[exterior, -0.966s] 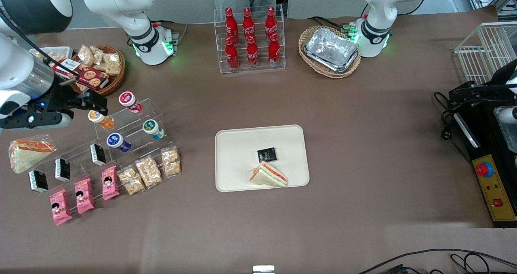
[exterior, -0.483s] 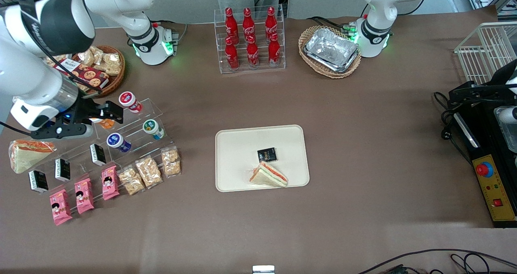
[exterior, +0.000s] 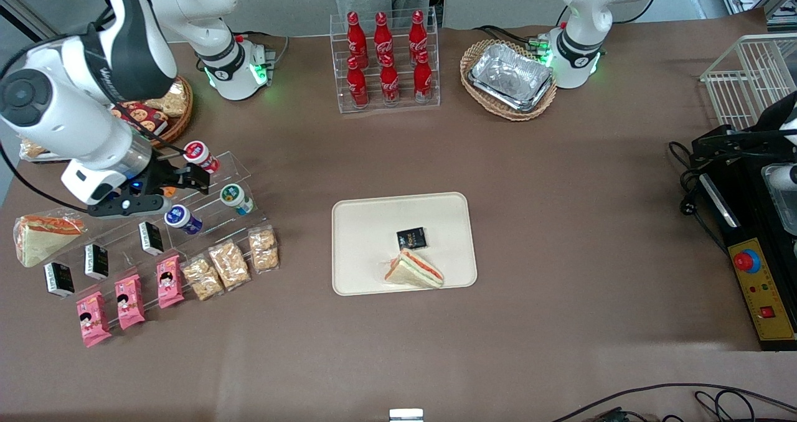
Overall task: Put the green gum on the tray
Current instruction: 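Move the right gripper over the green-capped gum bottle on the rack, then lower the right gripper and close it on the green gum bottle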
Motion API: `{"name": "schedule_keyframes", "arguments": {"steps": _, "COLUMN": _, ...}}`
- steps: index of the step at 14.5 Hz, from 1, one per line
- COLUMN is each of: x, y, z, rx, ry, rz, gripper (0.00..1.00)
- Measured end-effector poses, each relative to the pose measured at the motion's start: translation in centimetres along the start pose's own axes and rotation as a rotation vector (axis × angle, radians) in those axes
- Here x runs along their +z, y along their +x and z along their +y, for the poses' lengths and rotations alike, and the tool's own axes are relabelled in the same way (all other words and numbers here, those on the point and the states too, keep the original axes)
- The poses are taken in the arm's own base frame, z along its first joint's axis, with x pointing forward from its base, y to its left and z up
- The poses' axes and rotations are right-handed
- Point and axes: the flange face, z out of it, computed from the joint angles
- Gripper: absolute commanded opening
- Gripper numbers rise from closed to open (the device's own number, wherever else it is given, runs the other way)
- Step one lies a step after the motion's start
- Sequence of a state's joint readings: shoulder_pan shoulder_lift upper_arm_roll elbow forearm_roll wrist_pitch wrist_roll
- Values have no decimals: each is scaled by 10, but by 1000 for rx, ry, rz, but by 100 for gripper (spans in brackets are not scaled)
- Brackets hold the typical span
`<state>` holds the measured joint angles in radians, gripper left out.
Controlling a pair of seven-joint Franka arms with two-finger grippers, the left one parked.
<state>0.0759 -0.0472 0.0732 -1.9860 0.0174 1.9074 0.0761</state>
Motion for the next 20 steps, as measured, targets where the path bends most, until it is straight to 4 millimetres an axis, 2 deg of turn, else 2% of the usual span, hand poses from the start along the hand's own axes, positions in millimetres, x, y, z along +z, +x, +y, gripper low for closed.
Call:
{"name": "schedule_keyframes", "arguments": {"steps": 3, "x": 34, "y": -17, "z": -9, "rx": -18, "ry": -4, "rz": 22, "gripper": 100}}
{"name": "schedule_keyframes", "arguments": {"steps": 6, "x": 65, "y": -35, "z": -9, "rx": -21, "ry": -5, "rz": 58, "gripper": 100}}
{"name": "schedule_keyframes", "arguments": {"steps": 9, "x": 89, "y": -48, "z": -11, "rx": -29, "ry": -7, "rz": 75, "gripper": 100}}
{"name": "schedule_keyframes", "arguments": {"steps": 12, "x": 109, "y": -60, "z": -17, "rx": -44, "ry": -9, "rz": 97, "gripper": 100}}
{"name": "schedule_keyframes", "arguments": {"steps": 17, "x": 136, "y": -73, "z": -14, "rx": -43, "ry": -7, "rz": 129, "gripper": 99}}
{"name": "schedule_keyframes", "arguments": {"steps": 20, "x": 146, "y": -79, "z": -13, "rx": -44, "ry": -7, "rz": 134, "gripper": 95}}
